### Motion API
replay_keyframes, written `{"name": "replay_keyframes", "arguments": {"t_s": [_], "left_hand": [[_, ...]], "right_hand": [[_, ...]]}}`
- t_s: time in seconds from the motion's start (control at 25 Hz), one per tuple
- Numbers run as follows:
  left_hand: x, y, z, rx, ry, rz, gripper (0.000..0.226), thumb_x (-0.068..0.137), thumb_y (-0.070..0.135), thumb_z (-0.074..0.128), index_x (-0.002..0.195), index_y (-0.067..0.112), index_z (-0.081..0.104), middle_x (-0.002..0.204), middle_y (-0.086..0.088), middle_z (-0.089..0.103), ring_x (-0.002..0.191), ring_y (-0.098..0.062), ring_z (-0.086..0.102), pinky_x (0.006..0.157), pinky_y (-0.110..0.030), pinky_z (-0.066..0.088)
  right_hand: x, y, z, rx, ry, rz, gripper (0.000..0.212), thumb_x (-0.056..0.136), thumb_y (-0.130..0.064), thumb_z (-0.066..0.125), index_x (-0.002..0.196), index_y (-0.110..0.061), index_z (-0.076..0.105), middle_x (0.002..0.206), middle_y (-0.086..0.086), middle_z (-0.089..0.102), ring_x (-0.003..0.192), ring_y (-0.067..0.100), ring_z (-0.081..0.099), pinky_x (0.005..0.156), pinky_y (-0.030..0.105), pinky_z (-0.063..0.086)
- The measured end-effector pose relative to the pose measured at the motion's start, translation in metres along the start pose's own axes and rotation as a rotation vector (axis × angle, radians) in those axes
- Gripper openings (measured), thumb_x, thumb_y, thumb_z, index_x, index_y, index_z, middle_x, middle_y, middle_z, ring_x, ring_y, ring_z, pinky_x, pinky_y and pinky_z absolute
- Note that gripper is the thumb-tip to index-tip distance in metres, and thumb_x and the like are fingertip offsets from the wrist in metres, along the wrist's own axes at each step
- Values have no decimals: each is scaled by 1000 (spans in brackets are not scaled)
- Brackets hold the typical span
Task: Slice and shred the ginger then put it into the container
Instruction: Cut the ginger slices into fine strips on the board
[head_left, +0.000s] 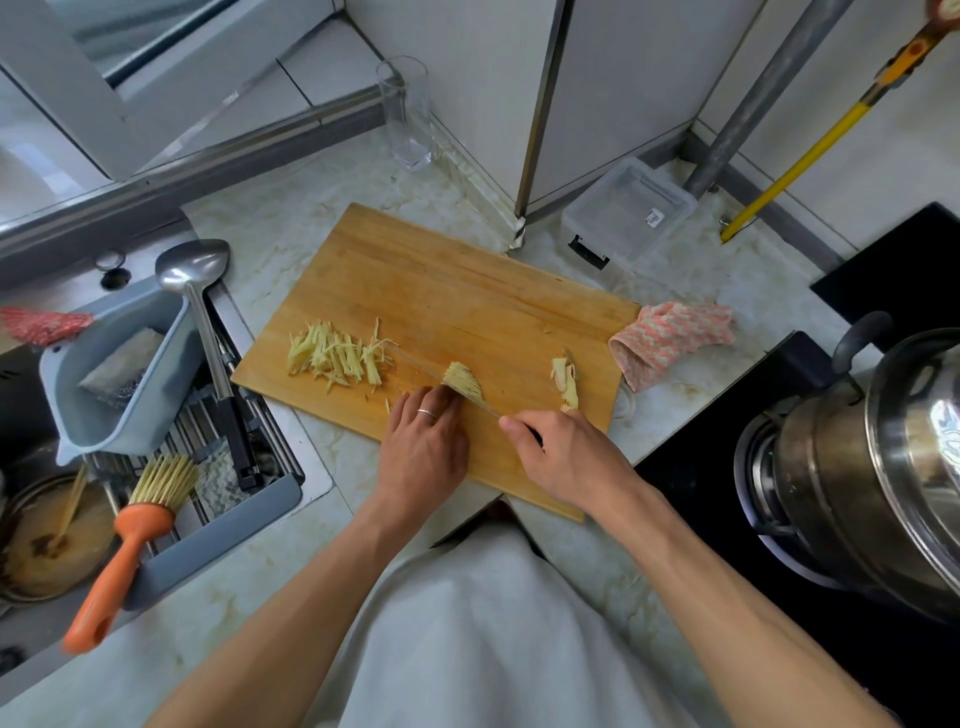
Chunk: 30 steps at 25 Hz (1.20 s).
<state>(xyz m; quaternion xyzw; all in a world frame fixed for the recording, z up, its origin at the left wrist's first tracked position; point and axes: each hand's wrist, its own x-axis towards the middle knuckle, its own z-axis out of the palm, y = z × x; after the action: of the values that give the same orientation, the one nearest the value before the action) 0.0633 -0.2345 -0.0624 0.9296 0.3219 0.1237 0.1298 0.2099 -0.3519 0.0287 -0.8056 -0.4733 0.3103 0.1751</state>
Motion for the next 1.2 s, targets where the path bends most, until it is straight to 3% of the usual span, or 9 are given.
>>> {"name": "replay_keyframes", "arguments": {"t_s": [0.12,0.28,0.44,0.56,0.76,1.04,1.2], "left_hand": [[1,2,0,-6,22,-4,40,84,22,45,111,3,68,112,-14,63,108,-36,56,102,-49,43],[2,2,2,-18,53,6,39,83,20,48,110,2,68,112,-15,64,108,-37,56,101,-50,44],[3,1,2,-9,58,10,42,83,21,48,116,3,67,116,-14,64,110,-35,56,101,-50,43],[2,0,3,-9,52,11,40,85,22,48,115,4,67,116,-13,64,112,-35,57,101,-52,43],[1,2,5,-21,60,-14,39,83,21,49,114,5,67,117,-12,64,114,-35,56,102,-52,42],[3,4,5,-23,84,-26,38,83,21,48,111,4,68,115,-12,65,112,-35,57,102,-50,42],[1,4,6,-35,79,-32,39,83,22,49,112,5,68,115,-11,65,112,-36,57,100,-53,43]], "right_hand": [[0,-2,2,-71,4,-4,45,105,-50,35,85,-18,58,66,5,58,78,35,59,61,44,51],[2,2,2,-64,10,-26,44,105,-50,36,77,-19,49,58,0,48,69,36,56,59,45,50],[5,2,3,-66,18,-31,45,105,-48,35,85,-13,55,63,4,55,74,37,56,60,44,48],[5,1,4,-76,18,-45,45,105,-49,33,80,-16,49,60,1,49,69,36,52,59,43,47],[1,-1,2,-86,11,-23,46,105,-50,33,89,-14,57,67,4,54,79,38,57,62,43,49],[15,-3,12,-116,46,-70,36,105,-49,33,79,-26,43,66,4,51,63,33,45,57,34,33],[14,-4,8,-86,43,-80,40,105,-47,36,76,-20,44,60,1,45,60,33,43,55,36,34]]}}
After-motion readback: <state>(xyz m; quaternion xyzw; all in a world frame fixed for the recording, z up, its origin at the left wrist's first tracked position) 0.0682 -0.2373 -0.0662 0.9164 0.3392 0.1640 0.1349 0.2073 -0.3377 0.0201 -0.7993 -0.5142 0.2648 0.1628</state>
